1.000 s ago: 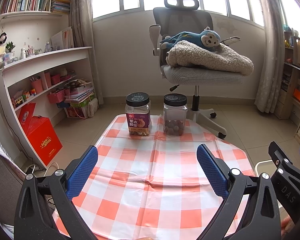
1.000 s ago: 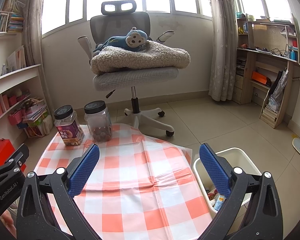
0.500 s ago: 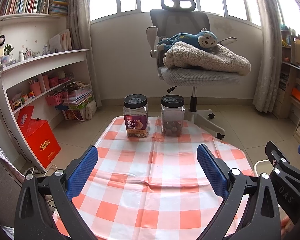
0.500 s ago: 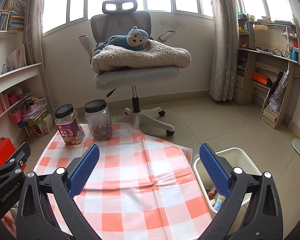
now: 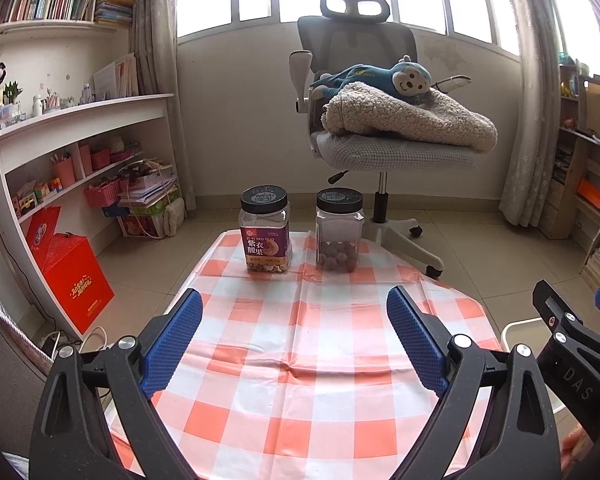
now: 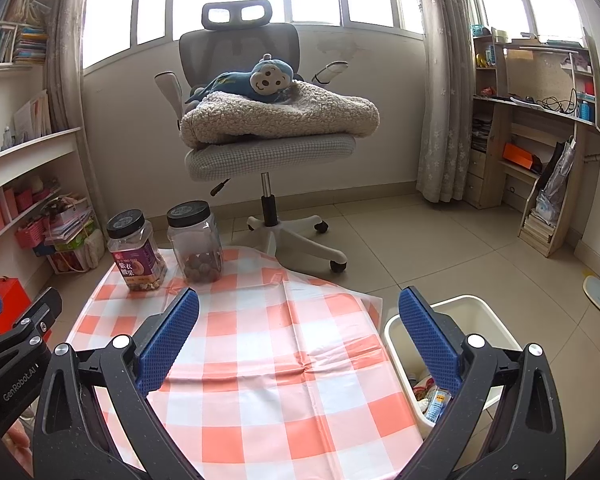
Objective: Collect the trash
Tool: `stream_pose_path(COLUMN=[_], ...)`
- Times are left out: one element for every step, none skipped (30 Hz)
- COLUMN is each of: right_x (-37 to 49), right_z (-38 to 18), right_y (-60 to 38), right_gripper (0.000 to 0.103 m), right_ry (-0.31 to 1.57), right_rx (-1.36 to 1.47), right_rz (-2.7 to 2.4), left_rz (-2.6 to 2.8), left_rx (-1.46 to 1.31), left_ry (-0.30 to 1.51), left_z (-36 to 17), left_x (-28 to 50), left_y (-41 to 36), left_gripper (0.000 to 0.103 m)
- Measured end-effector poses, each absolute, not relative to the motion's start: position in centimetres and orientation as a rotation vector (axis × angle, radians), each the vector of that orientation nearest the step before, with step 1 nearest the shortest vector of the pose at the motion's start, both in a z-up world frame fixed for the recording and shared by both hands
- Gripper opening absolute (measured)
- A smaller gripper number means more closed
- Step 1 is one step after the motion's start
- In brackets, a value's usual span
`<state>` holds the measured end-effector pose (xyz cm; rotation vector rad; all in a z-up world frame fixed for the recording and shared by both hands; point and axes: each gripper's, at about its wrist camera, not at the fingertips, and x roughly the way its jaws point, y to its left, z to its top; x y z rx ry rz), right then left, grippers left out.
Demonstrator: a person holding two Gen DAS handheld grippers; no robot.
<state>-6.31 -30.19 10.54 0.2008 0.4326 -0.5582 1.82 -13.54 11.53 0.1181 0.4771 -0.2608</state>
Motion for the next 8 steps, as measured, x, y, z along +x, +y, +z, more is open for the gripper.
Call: stream_pose_path(right_x=[-6.30, -6.31, -6.40, -6.44, -6.53, -6.58, -6.56, -6.58], right_z=[10.55, 10.55, 10.52, 10.55, 10.52, 10.54, 10.56, 10.56], right_y=[-30.19, -30.21, -30.32, -30.41, -30.47, -30.55, -30.53, -30.56], right_gripper=[0.096, 0.096, 0.096, 0.096, 0.096, 0.096, 0.096, 0.096], right_ry=[0.432, 0.431, 0.429, 0.428, 0.428, 0.428, 0.429, 0.430], right_rx=[0.201, 0.201, 0.202, 0.204, 0.204, 0.205, 0.204, 0.204], right_rz=[-0.558, -0.559, -0.560, -0.561, -0.562, -0.563, -0.563, -0.562], left_rz=[-0.249, -0.245, -0.244, -0.244, -0.248, -0.251, -0.251, -0.253], left_rx=[0.113, 0.109, 0.106, 0.104, 0.101, 0.098, 0.094, 0.092], left_ry=[0.471, 0.468, 0.471, 0.476, 0.480, 0.483, 0.484, 0.485], left_z=[11.63, 11.69, 11.75, 11.79, 11.81, 11.81, 11.80, 11.78], left_x=[1.80, 1.76, 1.77, 1.83, 1.86, 1.87, 1.86, 1.85], left_y=[-13.47, -13.40, -13.40, -13.44, -13.46, -13.47, -13.44, -13.44], left_gripper=[0.091, 0.091, 0.091, 0.092, 0.093, 0.093, 0.093, 0.094])
